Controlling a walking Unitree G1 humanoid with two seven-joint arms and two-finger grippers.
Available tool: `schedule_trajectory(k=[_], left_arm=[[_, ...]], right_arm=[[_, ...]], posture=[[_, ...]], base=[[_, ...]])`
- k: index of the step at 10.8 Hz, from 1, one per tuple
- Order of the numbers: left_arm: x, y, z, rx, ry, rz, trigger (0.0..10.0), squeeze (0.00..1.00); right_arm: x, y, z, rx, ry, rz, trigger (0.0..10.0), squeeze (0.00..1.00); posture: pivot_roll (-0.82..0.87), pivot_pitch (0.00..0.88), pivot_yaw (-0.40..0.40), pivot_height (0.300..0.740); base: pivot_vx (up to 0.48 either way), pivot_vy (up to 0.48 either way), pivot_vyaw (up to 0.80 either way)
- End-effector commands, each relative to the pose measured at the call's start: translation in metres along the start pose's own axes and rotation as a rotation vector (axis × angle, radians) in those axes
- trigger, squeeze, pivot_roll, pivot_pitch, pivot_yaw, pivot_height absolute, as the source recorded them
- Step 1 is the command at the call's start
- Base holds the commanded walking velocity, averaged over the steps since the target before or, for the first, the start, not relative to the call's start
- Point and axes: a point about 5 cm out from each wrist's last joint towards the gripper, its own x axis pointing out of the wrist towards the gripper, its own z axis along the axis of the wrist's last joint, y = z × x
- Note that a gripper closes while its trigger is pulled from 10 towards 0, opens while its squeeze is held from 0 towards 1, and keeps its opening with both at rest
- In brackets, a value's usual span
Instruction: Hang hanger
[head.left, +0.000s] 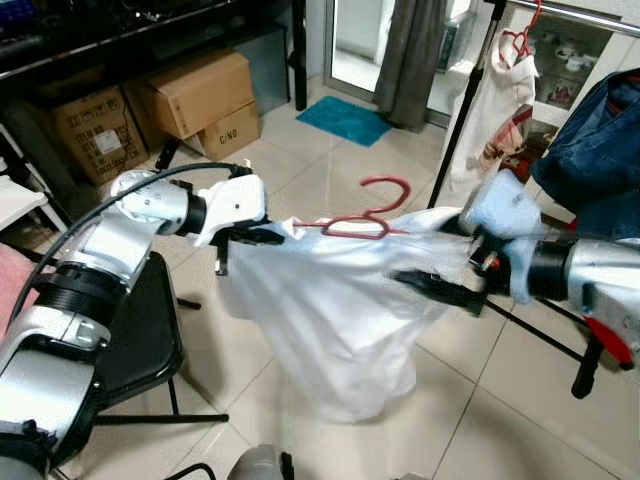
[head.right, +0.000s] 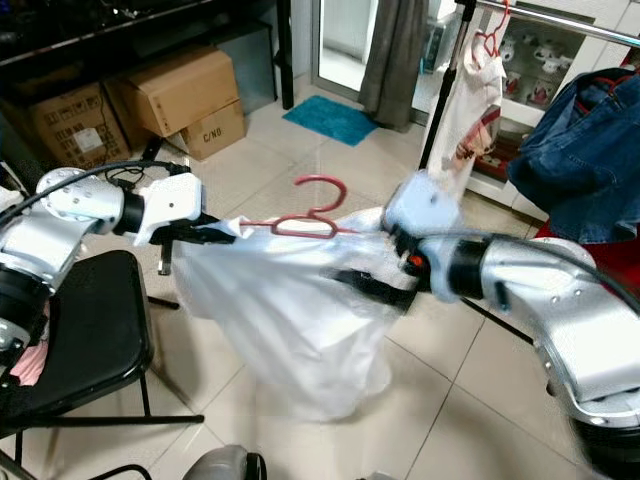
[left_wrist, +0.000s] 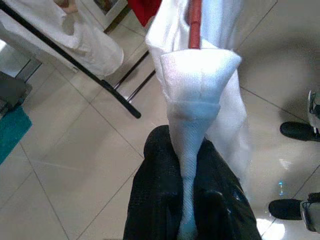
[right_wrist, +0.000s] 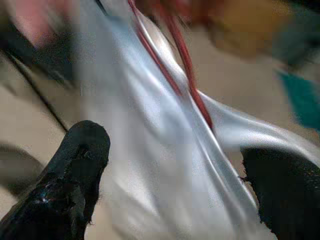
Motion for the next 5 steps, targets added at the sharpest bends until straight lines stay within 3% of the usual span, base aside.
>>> schedule_trajectory(k=[1, 2, 5], left_arm=[[-0.001, 0.001, 0.003, 0.013, -0.005, 0.004, 0.0, 0.00], [-0.001, 0.002, 0.004, 0.012, -0.007, 0.005, 0.0, 0.00], [-0.003, 0.005, 0.006, 0.020, -0.015, 0.028, 0.0, 0.00]], right_arm=[[0.001, -0.003, 0.000, -0.037, 0.012, -0.051, 10.0, 0.87], [0.001, -0.004, 0.005, -0.013, -0.017, -0.074, 10.0, 0.00], [-0.004, 0.002, 0.013, 0.034, -0.089, -0.008, 10.0, 0.00]], posture=[[0.00, 0.043, 0.037, 0.740], [0.00, 0.044, 0.036, 0.740], [0.00, 0.043, 0.034, 0.740]], base=[[0.000, 0.000, 0.00], [0.000, 0.000, 0.00], [0.000, 0.000, 0.00]])
